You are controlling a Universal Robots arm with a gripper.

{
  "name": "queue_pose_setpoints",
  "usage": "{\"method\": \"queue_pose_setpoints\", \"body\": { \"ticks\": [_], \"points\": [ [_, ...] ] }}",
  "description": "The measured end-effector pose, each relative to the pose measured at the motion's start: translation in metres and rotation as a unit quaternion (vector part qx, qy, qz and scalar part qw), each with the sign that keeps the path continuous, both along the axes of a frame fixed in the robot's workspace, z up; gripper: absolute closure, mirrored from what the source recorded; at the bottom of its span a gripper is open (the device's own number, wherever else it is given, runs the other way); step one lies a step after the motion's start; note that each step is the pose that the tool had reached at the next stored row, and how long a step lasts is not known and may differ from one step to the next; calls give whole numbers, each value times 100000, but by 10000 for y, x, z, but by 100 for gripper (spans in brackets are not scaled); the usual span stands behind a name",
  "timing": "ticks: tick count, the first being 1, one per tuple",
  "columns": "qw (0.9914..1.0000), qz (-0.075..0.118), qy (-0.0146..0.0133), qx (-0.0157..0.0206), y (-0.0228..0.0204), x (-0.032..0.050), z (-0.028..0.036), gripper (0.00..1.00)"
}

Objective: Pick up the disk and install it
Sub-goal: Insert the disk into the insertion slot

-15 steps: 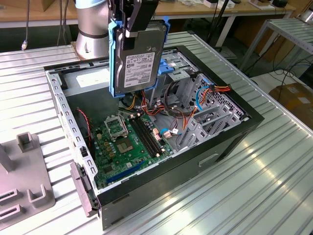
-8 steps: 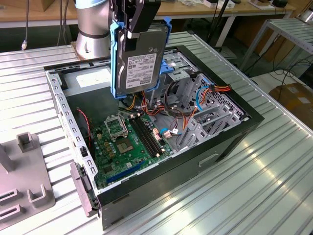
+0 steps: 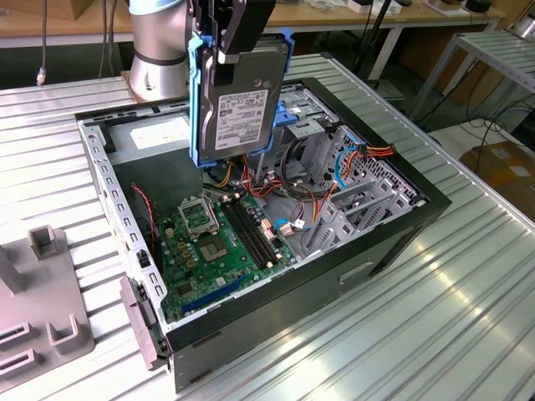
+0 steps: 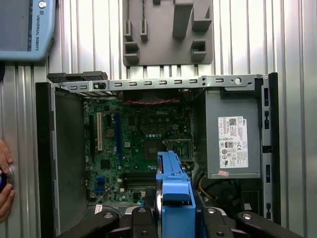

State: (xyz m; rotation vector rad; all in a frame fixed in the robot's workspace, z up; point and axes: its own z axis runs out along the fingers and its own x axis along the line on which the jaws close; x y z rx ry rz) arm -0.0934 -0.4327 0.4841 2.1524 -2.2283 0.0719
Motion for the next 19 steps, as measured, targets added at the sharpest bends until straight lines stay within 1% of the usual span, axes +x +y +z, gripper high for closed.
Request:
{"method": "queue_pose_setpoints", "body": {
  "ticks": [4,6,8,12,14,17,19],
  "points": [
    [100000,4,-1,3,0,0,9,64],
    [100000,9,-1,-6,-11,1,10,64],
    [100000,2,-2,-2,-35,0,10,64],
    [100000,1,-7,6,-111,0,9,64],
    [100000,1,-2,-4,-169,0,10,64],
    [100000,1,-5,-2,-272,0,9,64],
    [100000,1,-1,-2,-287,2,9,64]
  ]
}}
